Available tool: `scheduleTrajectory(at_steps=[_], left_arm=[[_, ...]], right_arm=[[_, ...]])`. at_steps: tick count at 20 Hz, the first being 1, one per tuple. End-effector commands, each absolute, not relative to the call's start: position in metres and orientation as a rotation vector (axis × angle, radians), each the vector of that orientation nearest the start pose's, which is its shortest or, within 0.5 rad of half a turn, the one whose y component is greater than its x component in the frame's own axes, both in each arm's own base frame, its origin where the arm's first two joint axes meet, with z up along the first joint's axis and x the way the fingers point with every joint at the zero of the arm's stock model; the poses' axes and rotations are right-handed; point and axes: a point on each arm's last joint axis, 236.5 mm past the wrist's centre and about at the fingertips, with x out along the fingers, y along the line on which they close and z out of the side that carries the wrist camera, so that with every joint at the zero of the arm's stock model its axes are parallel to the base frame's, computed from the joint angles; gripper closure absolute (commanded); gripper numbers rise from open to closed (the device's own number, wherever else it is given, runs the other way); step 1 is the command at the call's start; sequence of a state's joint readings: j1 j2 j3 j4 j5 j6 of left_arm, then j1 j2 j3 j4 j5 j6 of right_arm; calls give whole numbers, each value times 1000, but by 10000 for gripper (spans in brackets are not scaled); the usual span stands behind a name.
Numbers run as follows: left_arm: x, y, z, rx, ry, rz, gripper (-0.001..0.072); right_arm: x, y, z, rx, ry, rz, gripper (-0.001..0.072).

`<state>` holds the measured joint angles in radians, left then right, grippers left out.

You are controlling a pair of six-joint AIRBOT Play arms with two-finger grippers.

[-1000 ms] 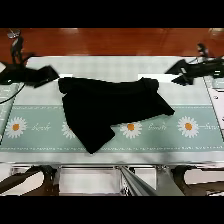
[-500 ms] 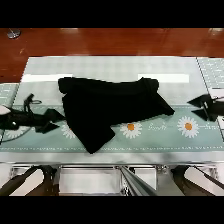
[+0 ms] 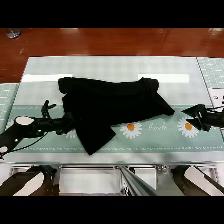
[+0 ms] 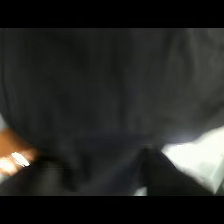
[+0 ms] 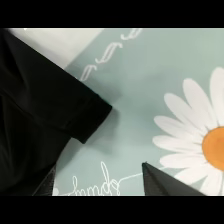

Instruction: Fold the shirts.

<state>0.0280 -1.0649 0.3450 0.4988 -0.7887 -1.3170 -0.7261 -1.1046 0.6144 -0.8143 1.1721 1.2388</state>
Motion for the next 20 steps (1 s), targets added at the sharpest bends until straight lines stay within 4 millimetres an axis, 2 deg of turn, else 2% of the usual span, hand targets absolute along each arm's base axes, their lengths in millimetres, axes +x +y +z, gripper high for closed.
scheduleTrajectory(at_steps=[1,5,10,14,15,16,17,19,20], left_arm=[[275,-149,-93,-971,1227,-170,687],[277,-154,-85,-972,1231,-201,687],[273,-159,-81,-978,1253,-230,687],[271,-160,-81,-978,1258,-235,687],[271,-160,-81,-978,1258,-235,687],[271,-160,-81,-978,1259,-235,686],[271,-161,-80,-979,1259,-237,687],[277,-162,-72,-955,1238,-270,687],[284,-163,-62,-940,1218,-303,687]], right_arm=[[269,-43,-63,1052,1244,-52,92],[283,-37,-80,1132,1251,-42,92],[334,-19,-87,1091,1243,-11,92],[348,3,-92,1063,1299,29,93],[348,8,-94,1055,1311,36,130],[347,13,-93,1054,1324,42,324],[345,18,-89,1052,1333,77,696],[349,26,-71,1032,1332,168,685],[356,25,-55,1004,1313,208,685]])
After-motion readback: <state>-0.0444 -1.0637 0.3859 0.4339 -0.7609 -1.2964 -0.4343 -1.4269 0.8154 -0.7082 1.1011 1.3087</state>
